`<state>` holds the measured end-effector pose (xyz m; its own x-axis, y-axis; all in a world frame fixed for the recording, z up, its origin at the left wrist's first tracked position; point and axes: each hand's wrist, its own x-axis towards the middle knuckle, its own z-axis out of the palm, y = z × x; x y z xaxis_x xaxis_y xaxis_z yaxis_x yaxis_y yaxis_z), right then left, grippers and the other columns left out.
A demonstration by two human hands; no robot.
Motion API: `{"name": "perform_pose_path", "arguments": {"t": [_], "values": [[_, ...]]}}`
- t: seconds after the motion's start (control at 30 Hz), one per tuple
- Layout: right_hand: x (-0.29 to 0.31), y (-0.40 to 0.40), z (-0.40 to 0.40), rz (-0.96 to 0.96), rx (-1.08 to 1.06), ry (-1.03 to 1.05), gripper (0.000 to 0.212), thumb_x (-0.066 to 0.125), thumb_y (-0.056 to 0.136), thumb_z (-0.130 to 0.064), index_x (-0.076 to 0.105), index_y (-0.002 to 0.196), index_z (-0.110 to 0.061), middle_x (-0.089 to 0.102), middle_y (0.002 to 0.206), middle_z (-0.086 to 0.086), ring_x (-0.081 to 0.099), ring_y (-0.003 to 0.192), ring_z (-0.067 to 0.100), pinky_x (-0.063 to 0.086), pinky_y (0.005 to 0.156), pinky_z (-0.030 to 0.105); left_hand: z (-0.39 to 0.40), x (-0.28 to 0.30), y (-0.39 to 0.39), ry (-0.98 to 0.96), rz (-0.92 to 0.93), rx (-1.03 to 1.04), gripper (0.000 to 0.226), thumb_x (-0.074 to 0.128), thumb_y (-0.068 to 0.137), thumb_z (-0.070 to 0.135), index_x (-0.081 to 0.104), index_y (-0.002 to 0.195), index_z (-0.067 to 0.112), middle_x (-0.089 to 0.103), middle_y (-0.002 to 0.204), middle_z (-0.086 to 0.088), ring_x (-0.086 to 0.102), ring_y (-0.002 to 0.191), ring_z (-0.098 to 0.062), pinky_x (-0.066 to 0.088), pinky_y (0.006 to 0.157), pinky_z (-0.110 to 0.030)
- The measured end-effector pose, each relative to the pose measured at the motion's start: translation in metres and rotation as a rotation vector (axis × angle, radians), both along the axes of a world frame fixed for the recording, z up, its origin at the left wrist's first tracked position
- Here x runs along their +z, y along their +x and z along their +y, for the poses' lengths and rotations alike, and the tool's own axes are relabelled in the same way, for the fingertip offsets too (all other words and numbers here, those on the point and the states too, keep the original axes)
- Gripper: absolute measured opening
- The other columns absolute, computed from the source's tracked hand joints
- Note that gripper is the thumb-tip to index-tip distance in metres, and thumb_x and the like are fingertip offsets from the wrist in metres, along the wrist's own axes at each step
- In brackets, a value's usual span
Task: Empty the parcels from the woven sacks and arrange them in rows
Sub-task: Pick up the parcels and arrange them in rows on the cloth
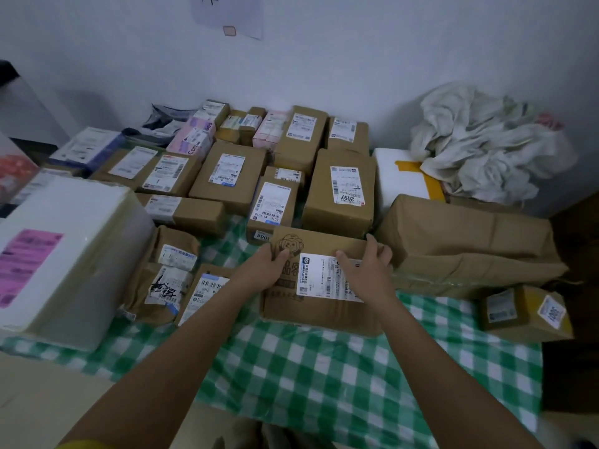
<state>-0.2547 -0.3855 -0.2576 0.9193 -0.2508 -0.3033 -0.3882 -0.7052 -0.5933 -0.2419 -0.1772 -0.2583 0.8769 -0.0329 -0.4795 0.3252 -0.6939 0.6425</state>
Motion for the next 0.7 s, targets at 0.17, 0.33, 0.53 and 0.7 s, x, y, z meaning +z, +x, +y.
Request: {"name": "perform_pose_path", "arguments": {"t": [0.17,0.33,0.53,0.7], "values": [[-0.009,0.011,-0.008,0.084,0.072,-0.11,0.078,0.045,0.097,-0.05,0.0,0.154,-0.024,-0.013,0.16,0.011,0.01,0.143,0.041,0.028,0.11,0.048,-0.01,-0.01,0.022,-0.11,0.074,-0.031,0.045,0.041,0.1,0.037,0.038,0.139,0.016,0.053,0.136,-0.006,0.049,0.125,-0.026,0.04,0.106,-0.046],[-0.016,0.006,-0.011,0.051,0.126,-0.178,0.074,0.042,0.097,-0.051,0.004,0.154,-0.023,-0.012,0.16,0.009,0.018,0.14,0.042,0.034,0.106,0.046,-0.016,-0.021,0.027,-0.038,0.079,0.016,0.037,0.043,0.098,0.04,0.049,0.125,0.015,0.061,0.122,-0.005,0.057,0.111,-0.023,0.047,0.098,-0.046],[-0.01,0.024,-0.015,-0.055,0.158,-0.228,0.068,0.042,0.097,-0.048,0.012,0.154,-0.026,-0.019,0.159,0.007,0.009,0.141,0.042,0.035,0.105,0.048,-0.029,-0.014,0.045,-0.12,-0.018,0.064,0.038,0.046,0.099,0.031,0.043,0.134,0.018,0.056,0.131,-0.003,0.051,0.121,-0.024,0.04,0.104,-0.041],[-0.016,0.041,-0.019,0.019,0.245,-0.213,0.068,0.044,0.097,-0.046,0.012,0.153,-0.027,-0.023,0.157,0.005,0.004,0.141,0.044,0.037,0.105,0.049,-0.026,-0.011,0.057,-0.193,0.018,0.027,0.061,0.058,0.093,0.023,0.028,0.146,0.022,0.052,0.136,-0.003,0.048,0.125,-0.024,0.04,0.105,-0.042]]}}
